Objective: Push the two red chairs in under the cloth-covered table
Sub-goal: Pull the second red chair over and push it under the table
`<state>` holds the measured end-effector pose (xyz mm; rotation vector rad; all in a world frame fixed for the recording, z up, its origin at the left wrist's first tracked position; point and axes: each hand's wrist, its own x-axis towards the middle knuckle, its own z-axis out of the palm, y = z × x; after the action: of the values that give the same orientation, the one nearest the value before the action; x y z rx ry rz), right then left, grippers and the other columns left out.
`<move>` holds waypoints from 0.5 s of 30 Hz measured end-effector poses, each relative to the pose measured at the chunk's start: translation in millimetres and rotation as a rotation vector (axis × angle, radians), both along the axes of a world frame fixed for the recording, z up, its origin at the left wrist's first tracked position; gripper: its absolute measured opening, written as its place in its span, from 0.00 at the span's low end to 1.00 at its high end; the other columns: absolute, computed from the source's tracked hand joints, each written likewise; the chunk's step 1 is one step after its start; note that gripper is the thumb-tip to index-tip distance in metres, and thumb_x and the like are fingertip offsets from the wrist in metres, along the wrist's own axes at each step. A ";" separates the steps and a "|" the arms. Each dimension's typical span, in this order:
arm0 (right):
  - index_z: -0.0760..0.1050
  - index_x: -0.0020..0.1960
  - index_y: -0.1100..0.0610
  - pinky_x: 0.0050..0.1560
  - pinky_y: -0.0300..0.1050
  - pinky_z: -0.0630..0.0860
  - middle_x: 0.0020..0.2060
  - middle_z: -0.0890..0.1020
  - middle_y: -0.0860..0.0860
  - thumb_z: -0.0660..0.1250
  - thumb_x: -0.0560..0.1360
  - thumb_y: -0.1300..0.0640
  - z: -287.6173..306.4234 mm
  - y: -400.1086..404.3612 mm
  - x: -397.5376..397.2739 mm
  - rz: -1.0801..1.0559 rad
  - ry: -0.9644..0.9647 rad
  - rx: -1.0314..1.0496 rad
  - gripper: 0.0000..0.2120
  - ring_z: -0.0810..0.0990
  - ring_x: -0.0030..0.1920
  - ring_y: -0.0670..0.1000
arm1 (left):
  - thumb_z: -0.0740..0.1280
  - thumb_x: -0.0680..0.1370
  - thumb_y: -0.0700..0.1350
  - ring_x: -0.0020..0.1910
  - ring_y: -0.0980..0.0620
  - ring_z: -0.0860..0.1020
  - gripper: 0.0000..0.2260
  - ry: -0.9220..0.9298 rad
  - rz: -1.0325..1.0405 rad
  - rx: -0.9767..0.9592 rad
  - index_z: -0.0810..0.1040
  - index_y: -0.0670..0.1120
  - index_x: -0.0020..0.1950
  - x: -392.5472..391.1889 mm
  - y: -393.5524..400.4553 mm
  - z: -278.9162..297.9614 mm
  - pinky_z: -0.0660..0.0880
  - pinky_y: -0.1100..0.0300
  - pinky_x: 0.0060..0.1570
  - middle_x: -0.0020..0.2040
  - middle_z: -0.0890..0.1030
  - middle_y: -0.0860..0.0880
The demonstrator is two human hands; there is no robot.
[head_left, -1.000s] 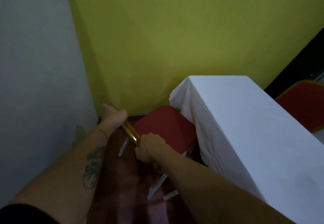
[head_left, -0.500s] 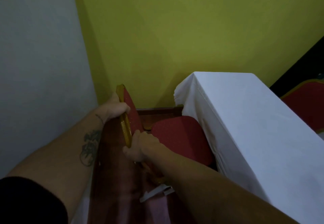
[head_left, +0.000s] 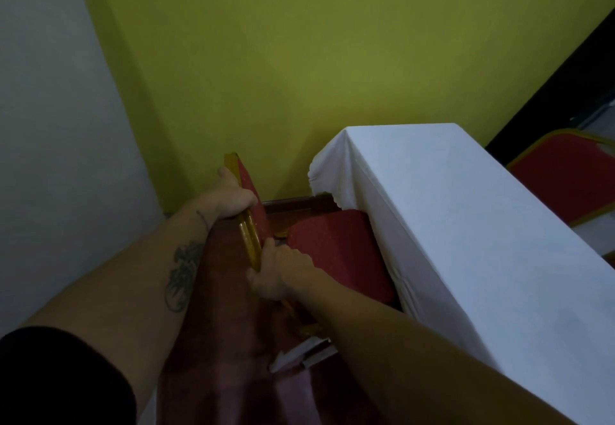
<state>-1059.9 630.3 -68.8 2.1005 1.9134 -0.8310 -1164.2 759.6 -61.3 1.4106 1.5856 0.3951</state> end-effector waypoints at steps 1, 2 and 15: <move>0.61 0.77 0.59 0.66 0.59 0.70 0.71 0.73 0.60 0.61 0.81 0.41 -0.1 1.0 7.6 -0.026 0.001 -0.005 0.32 0.73 0.70 0.64 | 0.71 0.76 0.41 0.51 0.43 0.76 0.42 -0.016 -0.006 0.011 0.46 0.37 0.79 10.1 -0.5 1.3 0.73 0.52 0.46 0.56 0.74 0.41; 0.61 0.76 0.59 0.65 0.59 0.70 0.70 0.74 0.60 0.62 0.80 0.41 0.0 1.9 15.9 -0.050 0.001 -0.009 0.32 0.74 0.69 0.64 | 0.71 0.76 0.41 0.47 0.46 0.75 0.41 -0.024 -0.016 0.029 0.46 0.36 0.78 19.6 -1.1 2.7 0.71 0.53 0.41 0.52 0.73 0.43; 0.54 0.81 0.55 0.65 0.64 0.73 0.65 0.76 0.58 0.62 0.82 0.47 -1.2 -11.0 96.0 -0.272 -0.031 0.024 0.33 0.78 0.63 0.61 | 0.68 0.77 0.41 0.53 0.46 0.73 0.50 -0.084 -0.146 0.043 0.27 0.38 0.77 118.9 7.3 -10.6 0.71 0.55 0.51 0.58 0.72 0.43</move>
<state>-963.9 619.3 -70.0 2.4090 1.6535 -0.8222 -1045.3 766.9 -71.9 1.5131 1.4047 0.3983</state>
